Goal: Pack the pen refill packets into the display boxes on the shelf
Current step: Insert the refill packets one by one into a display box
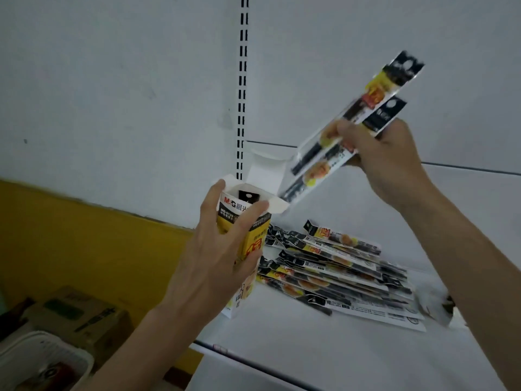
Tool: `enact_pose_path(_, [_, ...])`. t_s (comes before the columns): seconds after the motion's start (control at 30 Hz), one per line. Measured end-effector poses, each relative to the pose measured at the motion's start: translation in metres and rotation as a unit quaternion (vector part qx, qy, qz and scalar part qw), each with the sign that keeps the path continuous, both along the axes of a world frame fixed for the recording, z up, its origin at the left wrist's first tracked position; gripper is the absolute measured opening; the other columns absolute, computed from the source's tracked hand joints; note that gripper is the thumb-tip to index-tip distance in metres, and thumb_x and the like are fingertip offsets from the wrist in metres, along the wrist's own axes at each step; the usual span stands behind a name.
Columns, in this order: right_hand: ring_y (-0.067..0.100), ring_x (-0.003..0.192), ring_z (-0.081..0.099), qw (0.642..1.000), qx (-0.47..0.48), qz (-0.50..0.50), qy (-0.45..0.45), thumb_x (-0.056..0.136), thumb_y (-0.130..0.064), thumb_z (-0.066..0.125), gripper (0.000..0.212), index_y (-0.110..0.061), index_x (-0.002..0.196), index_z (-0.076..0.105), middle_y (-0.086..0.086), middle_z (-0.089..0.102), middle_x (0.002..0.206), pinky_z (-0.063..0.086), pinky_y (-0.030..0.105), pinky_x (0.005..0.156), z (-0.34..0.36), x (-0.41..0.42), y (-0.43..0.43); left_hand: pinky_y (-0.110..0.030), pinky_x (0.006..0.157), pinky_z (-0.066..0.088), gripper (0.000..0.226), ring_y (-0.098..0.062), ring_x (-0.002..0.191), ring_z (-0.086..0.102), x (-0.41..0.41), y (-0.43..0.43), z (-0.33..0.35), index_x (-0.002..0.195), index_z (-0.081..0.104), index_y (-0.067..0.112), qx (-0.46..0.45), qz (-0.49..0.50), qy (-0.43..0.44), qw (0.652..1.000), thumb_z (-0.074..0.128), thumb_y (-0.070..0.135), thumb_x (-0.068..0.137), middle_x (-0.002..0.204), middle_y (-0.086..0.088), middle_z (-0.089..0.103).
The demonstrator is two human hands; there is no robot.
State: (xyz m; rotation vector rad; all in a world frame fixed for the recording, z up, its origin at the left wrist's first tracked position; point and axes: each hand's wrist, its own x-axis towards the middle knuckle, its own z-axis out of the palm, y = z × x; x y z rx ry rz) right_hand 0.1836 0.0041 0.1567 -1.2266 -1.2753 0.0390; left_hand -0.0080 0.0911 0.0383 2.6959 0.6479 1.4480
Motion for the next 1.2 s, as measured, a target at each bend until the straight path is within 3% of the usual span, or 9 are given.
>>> enact_pose_path(0.17, [0.016,0.072,0.066,0.986,0.139,0.087,-0.005,0.091,-0.008,0.051,0.027,-0.017,0.069,0.064,-0.006,0.068,0.068,0.056,0.033,0.064,0.038,-0.026,0.003,-0.04,0.063,0.057,0.07,-0.035,0.103,0.058,-0.002,0.004,0.001,0.124,0.034,0.038,-0.009,-0.007,0.004,1.0,0.076,0.021,0.071,0.141,0.002,0.015])
enact_pose_path(0.33, [0.013,0.08,0.065,0.98,0.128,0.144,-0.045,0.095,-0.009,0.046,0.023,-0.014,0.079,0.061,-0.009,0.069,0.075,0.054,0.031,0.069,0.046,-0.03,0.002,-0.031,0.075,0.057,0.07,-0.02,0.113,0.05,-0.009,0.009,0.013,0.12,0.022,0.055,-0.072,-0.068,0.048,0.994,0.07,0.028,0.077,0.142,0.021,0.003])
enact_pose_path(0.43, [0.016,0.081,0.064,0.977,0.132,0.158,-0.046,0.095,-0.01,0.046,0.024,-0.018,0.079,0.062,-0.008,0.068,0.077,0.053,0.031,0.067,0.044,-0.028,-0.001,-0.028,0.081,0.054,0.073,-0.011,0.113,0.049,-0.01,0.01,0.026,0.119,0.018,0.06,-0.076,-0.118,0.089,0.986,0.069,0.028,0.078,0.147,0.017,0.0])
enact_pose_path(0.57, [0.03,0.083,0.064,0.993,0.024,0.048,-0.102,0.092,-0.016,0.055,0.016,-0.02,0.08,0.064,0.007,0.067,0.083,0.058,0.038,0.07,0.027,-0.021,0.001,-0.03,0.076,0.056,0.068,-0.01,0.11,0.054,-0.007,0.009,0.023,0.12,0.02,0.058,-0.063,-0.146,0.116,0.98,0.068,0.03,0.08,0.149,0.018,-0.001])
enact_pose_path(0.7, [0.028,0.087,0.063,0.978,-0.134,0.013,-0.159,0.089,-0.025,0.058,0.014,-0.016,0.084,0.068,0.013,0.07,0.093,0.053,0.024,0.071,0.003,-0.018,0.004,-0.026,0.068,0.057,0.066,-0.009,0.101,0.059,-0.002,0.011,0.016,0.124,0.019,0.058,-0.043,-0.155,0.098,0.982,0.057,0.038,0.074,0.15,0.016,0.005])
enact_pose_path(0.77, [0.03,0.091,0.062,0.966,-0.202,0.015,-0.159,0.077,-0.041,0.065,0.027,-0.017,0.089,0.07,0.015,0.069,0.098,0.051,0.035,0.081,-0.004,-0.015,0.004,-0.025,0.068,0.057,0.067,-0.008,0.097,0.06,0.001,0.013,0.015,0.123,0.019,0.058,-0.045,-0.162,0.089,0.982,0.057,0.038,0.073,0.148,0.017,0.006])
enact_pose_path(0.8, [0.026,0.093,0.063,0.96,-0.232,0.021,-0.155,0.069,-0.048,0.066,0.036,-0.019,0.09,0.07,0.012,0.069,0.1,0.049,0.038,0.083,-0.006,-0.013,0.003,-0.026,0.069,0.057,0.066,-0.008,0.098,0.06,0.001,0.013,0.014,0.123,0.02,0.057,-0.05,-0.168,0.084,0.981,0.058,0.039,0.072,0.147,0.018,0.006])
enact_pose_path(0.9, [0.004,0.099,0.061,0.939,-0.295,0.075,-0.161,0.06,-0.046,0.068,0.041,-0.024,0.095,0.07,-0.009,0.068,0.1,0.043,0.021,0.086,-0.013,-0.005,-0.002,-0.028,0.068,0.058,0.06,-0.007,0.102,0.058,0.001,0.015,0.013,0.124,0.024,0.053,-0.056,-0.191,0.07,0.978,0.052,0.046,0.072,0.148,0.015,0.008])
enact_pose_path(1.2, [0.002,0.101,0.061,0.97,-0.235,0.066,0.007,0.091,-0.029,0.053,0.02,-0.023,0.102,0.069,-0.015,0.066,0.109,0.051,0.023,0.088,-0.064,0.016,0.004,-0.025,0.068,0.057,0.057,0.008,0.109,0.038,-0.004,0.018,0.008,0.125,0.026,0.048,-0.034,-0.167,0.032,0.985,0.05,0.047,0.073,0.148,0.004,0.016])
